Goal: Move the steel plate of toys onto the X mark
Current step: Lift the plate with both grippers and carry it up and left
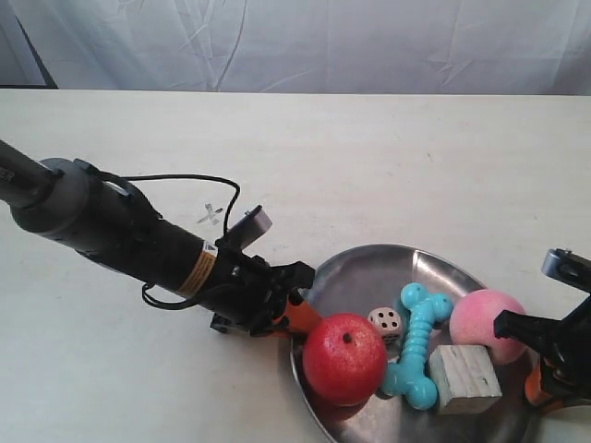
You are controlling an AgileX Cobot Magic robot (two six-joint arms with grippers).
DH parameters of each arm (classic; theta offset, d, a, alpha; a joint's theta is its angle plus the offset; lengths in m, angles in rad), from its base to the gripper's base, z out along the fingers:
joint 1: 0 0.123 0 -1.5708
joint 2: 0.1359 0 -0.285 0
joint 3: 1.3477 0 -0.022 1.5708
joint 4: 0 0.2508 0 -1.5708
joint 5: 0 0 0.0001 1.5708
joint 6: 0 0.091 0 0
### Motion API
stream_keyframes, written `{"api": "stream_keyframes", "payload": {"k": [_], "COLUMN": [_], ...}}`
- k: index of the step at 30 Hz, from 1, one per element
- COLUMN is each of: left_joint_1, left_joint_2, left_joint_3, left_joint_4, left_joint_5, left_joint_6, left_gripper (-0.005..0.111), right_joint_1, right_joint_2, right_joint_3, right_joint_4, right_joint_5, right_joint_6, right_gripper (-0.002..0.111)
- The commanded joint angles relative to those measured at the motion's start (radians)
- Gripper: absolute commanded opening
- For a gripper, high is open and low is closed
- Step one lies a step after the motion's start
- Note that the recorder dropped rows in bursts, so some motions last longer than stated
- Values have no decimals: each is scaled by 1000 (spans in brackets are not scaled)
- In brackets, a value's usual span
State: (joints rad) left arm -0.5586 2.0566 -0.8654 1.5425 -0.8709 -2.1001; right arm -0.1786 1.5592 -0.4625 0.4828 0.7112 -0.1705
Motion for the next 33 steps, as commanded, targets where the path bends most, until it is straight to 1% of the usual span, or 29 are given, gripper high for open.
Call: {"api": "stream_keyframes", "payload": {"k": [1, 3, 6, 8, 9, 10, 11, 13, 15, 16, 18, 19, 20, 22, 25, 28, 31, 33], "left_joint_1": [-5, 15, 68, 113, 146, 163, 196, 237, 269, 285, 311, 324, 351, 384, 452, 513, 556, 574], "left_joint_2": [14, 14, 14, 14, 14, 14, 14, 14, 14, 14, 10, 3, -2, -9, -15, -30, -55, -60], "left_joint_3": [-1, -1, -1, -1, -1, -1, -4, -22, -54, -72, -98, -104, -114, -123, -132, -138, -158, -176], "left_joint_4": [0, 2, 2, 0, -4, -9, -9, -3, -1, -1, 16, 34, 55, 70, 72, 42, 20, 11], "left_joint_5": [4, -3, -11, -37, -55, -60, -74, -99, -135, -160, -172, -167, -165, -162, -160, -179, -177, -173], "left_joint_6": [9, 9, 9, 9, 9, 9, 9, 9, 9, 9, 9, 9, 9, 9, 9, 9, 9, 9], "left_gripper": [0, 0, 0, 0, 0, 0, 0, 0, 0, 0, 0, 0, 0, 0, 0, 0, 0, 0], "right_joint_1": [0, 0, 0, 0, 0, 0, 3, 42, 112, 171, 243, 264, 295, 324, 359, 373, 373, 373], "right_joint_2": [-10, -28, -30, -30, -30, -30, -30, -24, 14, 47, 106, 126, 165, 205, 259, 305, 345, 370], "right_joint_3": [-2, -5, -57, -112, -144, -170, -207, -272, -334, -375, -442, -466, -514, -567, -644, -719, -795, -845], "right_joint_4": [99, 142, 156, 168, 185, 197, 218, 221, 234, 238, 257, 260, 271, 272, 272, 272, 279, 279], "right_joint_5": [19, 40, 93, 122, 134, 138, 149, 151, 153, 147, 137, 132, 123, 120, 120, 139, 142, 155], "right_joint_6": [-26, -70, -84, -84, -84, -84, -90, -90, -79, -57, -42, -34, -26, -11, 7, 18, 44, 53], "right_gripper": [-1, -1, -1, -1, -1, -1, -1, -1, -1, -1, -1, -1, -1, -1, -1, -1, -1, -1]}}
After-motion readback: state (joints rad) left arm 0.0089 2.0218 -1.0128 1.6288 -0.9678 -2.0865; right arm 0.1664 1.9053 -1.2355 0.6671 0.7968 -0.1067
